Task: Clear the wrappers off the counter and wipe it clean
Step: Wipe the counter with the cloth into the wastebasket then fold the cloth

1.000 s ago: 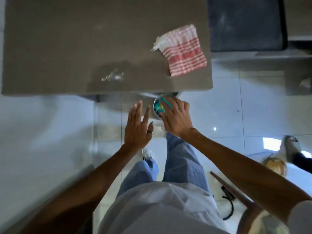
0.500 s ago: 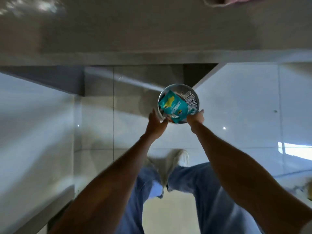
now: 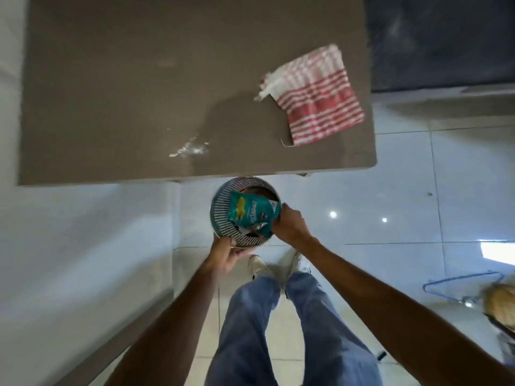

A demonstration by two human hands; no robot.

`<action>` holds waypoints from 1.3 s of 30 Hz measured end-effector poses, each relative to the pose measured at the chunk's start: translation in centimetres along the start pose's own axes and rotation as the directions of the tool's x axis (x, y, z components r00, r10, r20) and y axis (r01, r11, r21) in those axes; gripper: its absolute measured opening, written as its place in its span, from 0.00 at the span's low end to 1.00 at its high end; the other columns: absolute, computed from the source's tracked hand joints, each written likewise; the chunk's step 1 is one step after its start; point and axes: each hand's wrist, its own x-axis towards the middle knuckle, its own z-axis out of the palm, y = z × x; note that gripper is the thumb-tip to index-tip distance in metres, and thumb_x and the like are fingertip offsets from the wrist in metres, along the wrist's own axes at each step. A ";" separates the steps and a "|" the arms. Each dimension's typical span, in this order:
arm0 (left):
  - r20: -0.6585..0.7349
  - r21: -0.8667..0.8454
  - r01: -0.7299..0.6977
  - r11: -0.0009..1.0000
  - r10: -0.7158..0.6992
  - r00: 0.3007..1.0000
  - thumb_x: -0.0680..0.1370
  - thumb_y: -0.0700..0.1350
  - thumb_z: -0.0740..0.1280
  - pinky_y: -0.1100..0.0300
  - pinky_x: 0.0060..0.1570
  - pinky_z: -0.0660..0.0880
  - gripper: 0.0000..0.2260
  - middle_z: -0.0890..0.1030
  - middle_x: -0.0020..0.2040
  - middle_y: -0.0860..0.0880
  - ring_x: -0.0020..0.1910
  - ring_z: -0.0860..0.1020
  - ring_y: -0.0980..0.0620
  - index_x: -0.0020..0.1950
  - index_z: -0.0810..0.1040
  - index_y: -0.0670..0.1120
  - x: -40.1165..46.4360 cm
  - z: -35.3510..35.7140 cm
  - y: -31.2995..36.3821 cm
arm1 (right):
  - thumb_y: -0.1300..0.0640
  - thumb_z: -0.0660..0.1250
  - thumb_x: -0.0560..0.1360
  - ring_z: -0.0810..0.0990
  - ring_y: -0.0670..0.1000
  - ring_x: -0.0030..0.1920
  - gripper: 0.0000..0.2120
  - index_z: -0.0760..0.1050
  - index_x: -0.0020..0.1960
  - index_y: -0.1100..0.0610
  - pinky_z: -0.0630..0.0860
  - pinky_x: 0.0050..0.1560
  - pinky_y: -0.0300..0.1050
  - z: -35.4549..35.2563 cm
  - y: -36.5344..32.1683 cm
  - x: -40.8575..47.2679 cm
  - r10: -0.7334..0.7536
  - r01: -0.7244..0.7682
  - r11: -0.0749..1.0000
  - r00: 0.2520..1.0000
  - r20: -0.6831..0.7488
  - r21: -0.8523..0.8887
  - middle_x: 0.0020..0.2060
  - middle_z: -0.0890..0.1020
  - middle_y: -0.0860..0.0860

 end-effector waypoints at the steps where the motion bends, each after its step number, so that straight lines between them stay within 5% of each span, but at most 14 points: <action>1: -0.032 -0.028 0.010 1.000 -0.010 0.999 0.81 0.27 0.51 0.38 0.62 0.77 0.25 0.76 0.73 0.33 0.66 0.77 0.34 0.77 0.68 0.39 -1.9 -0.9 0.9 | 0.58 0.67 0.76 0.86 0.61 0.52 0.16 0.75 0.63 0.61 0.79 0.39 0.40 -0.6 -2.2 -2.2 -0.097 0.096 0.991 0.995 -0.004 -0.098 0.54 0.85 0.59; 3: -0.113 -0.067 0.014 0.998 -0.022 0.993 0.83 0.29 0.51 0.38 0.65 0.75 0.23 0.75 0.73 0.32 0.64 0.77 0.35 0.77 0.68 0.37 -4.3 -2.5 2.2 | 0.58 0.67 0.76 0.87 0.58 0.45 0.13 0.78 0.60 0.57 0.80 0.39 0.43 -1.8 -5.7 -5.6 -0.414 0.373 0.873 0.908 -0.071 -0.315 0.47 0.87 0.56; 5: -0.158 -0.084 -0.013 0.996 -0.001 0.987 0.84 0.31 0.53 0.39 0.62 0.78 0.20 0.76 0.72 0.32 0.64 0.78 0.35 0.76 0.70 0.37 -5.2 -3.6 2.9 | 0.60 0.65 0.75 0.85 0.57 0.40 0.12 0.79 0.57 0.56 0.83 0.38 0.46 -4.2 -8.1 -6.3 -0.746 0.622 0.658 0.613 -0.260 -0.424 0.42 0.86 0.55; 7: -0.173 -0.081 -0.033 0.996 0.018 0.985 0.85 0.35 0.57 0.42 0.54 0.83 0.17 0.78 0.70 0.33 0.63 0.80 0.35 0.73 0.73 0.37 -5.8 -4.2 3.5 | 0.61 0.65 0.76 0.85 0.62 0.51 0.13 0.79 0.60 0.59 0.84 0.51 0.55 -8.0 -10.6 -3.6 -0.814 0.623 0.561 0.298 -0.498 -0.545 0.51 0.85 0.60; 8: -0.178 -0.099 -0.039 0.994 0.021 0.984 0.85 0.38 0.59 0.44 0.49 0.84 0.15 0.80 0.68 0.34 0.63 0.81 0.35 0.71 0.74 0.39 -5.9 -4.4 3.7 | 0.58 0.65 0.78 0.81 0.65 0.62 0.16 0.77 0.65 0.60 0.78 0.64 0.59 -10.5 -11.4 -1.5 -0.766 0.509 0.632 0.295 -0.571 -0.584 0.61 0.82 0.64; 10: -0.170 -0.144 -0.062 0.988 0.037 0.985 0.85 0.40 0.60 0.47 0.43 0.86 0.13 0.82 0.66 0.36 0.59 0.84 0.37 0.69 0.76 0.42 -5.3 -5.4 3.9 | 0.47 0.57 0.83 0.61 0.65 0.80 0.27 0.63 0.78 0.58 0.55 0.80 0.65 -14.8 -12.9 2.9 -0.499 0.196 0.851 0.587 -0.637 -0.486 0.79 0.64 0.63; 11: -0.157 -0.164 -0.069 0.984 0.043 0.987 0.86 0.41 0.60 0.48 0.41 0.86 0.13 0.83 0.65 0.36 0.57 0.85 0.38 0.68 0.77 0.43 -4.9 -5.9 4.2 | 0.40 0.52 0.84 0.52 0.65 0.83 0.32 0.55 0.82 0.56 0.48 0.81 0.69 -16.0 -13.4 4.7 -0.339 0.055 0.902 0.706 -0.622 -0.428 0.82 0.55 0.61; 13: -0.130 -0.201 -0.069 0.977 0.043 0.991 0.86 0.42 0.60 0.47 0.41 0.86 0.12 0.82 0.66 0.36 0.55 0.86 0.38 0.68 0.77 0.43 -4.4 -6.7 5.1 | 0.34 0.45 0.82 0.46 0.64 0.83 0.37 0.47 0.84 0.53 0.43 0.79 0.74 -16.2 -14.5 7.7 -0.252 -0.042 0.895 0.776 -0.579 -0.445 0.83 0.48 0.60; 20: -0.067 -0.231 -0.093 0.969 0.079 0.995 0.84 0.46 0.65 0.49 0.42 0.86 0.16 0.87 0.58 0.38 0.50 0.89 0.39 0.70 0.76 0.41 -1.3 -11.0 7.4 | 0.19 0.35 0.71 0.45 0.62 0.84 0.51 0.44 0.84 0.50 0.37 0.79 0.71 -13.5 -30.8 17.0 -0.403 0.092 0.788 0.824 -0.399 -0.608 0.84 0.46 0.58; 23: -0.041 -0.206 -0.113 0.972 0.107 0.993 0.81 0.44 0.69 0.49 0.43 0.86 0.19 0.83 0.64 0.33 0.54 0.86 0.35 0.71 0.75 0.40 0.2 -11.9 7.8 | 0.18 0.41 0.69 0.45 0.62 0.84 0.52 0.45 0.84 0.48 0.35 0.79 0.69 -10.3 -37.0 19.8 -0.494 0.207 0.711 0.827 -0.269 -0.672 0.84 0.47 0.56; 30: -0.007 -0.179 -0.063 0.982 0.063 0.998 0.84 0.38 0.62 0.44 0.47 0.85 0.16 0.82 0.66 0.36 0.62 0.83 0.34 0.73 0.75 0.42 0.8 -10.5 8.6 | 0.37 0.49 0.82 0.52 0.58 0.84 0.32 0.50 0.83 0.46 0.44 0.82 0.64 -2.0 -34.6 14.6 -0.749 0.611 0.022 0.534 0.392 -0.791 0.84 0.54 0.51; 32: -0.010 -0.167 -0.069 0.984 0.069 0.998 0.84 0.39 0.62 0.39 0.50 0.85 0.17 0.82 0.67 0.36 0.63 0.82 0.33 0.73 0.73 0.43 0.4 -10.4 8.5 | 0.39 0.47 0.83 0.49 0.57 0.84 0.30 0.49 0.83 0.46 0.44 0.83 0.64 -5.0 -30.9 13.2 -0.758 0.587 0.103 0.569 0.319 -0.803 0.84 0.52 0.51; 35: -0.006 -0.176 -0.082 0.981 0.082 0.997 0.84 0.38 0.63 0.34 0.55 0.83 0.17 0.82 0.67 0.36 0.64 0.82 0.32 0.73 0.73 0.44 -0.3 -10.7 7.8 | 0.37 0.39 0.83 0.46 0.55 0.84 0.30 0.45 0.83 0.44 0.41 0.83 0.62 -8.2 -23.8 10.1 -0.722 0.439 0.420 0.691 0.000 -0.794 0.84 0.51 0.51; 39: -0.043 -0.257 -0.109 0.960 0.101 0.994 0.81 0.36 0.63 0.35 0.53 0.84 0.19 0.82 0.67 0.36 0.62 0.83 0.32 0.73 0.74 0.45 -1.3 -10.8 6.3 | 0.38 0.37 0.83 0.46 0.58 0.84 0.31 0.46 0.83 0.47 0.42 0.82 0.64 -3.7 -20.7 6.1 -0.602 0.239 0.649 0.742 -0.296 -0.722 0.84 0.49 0.52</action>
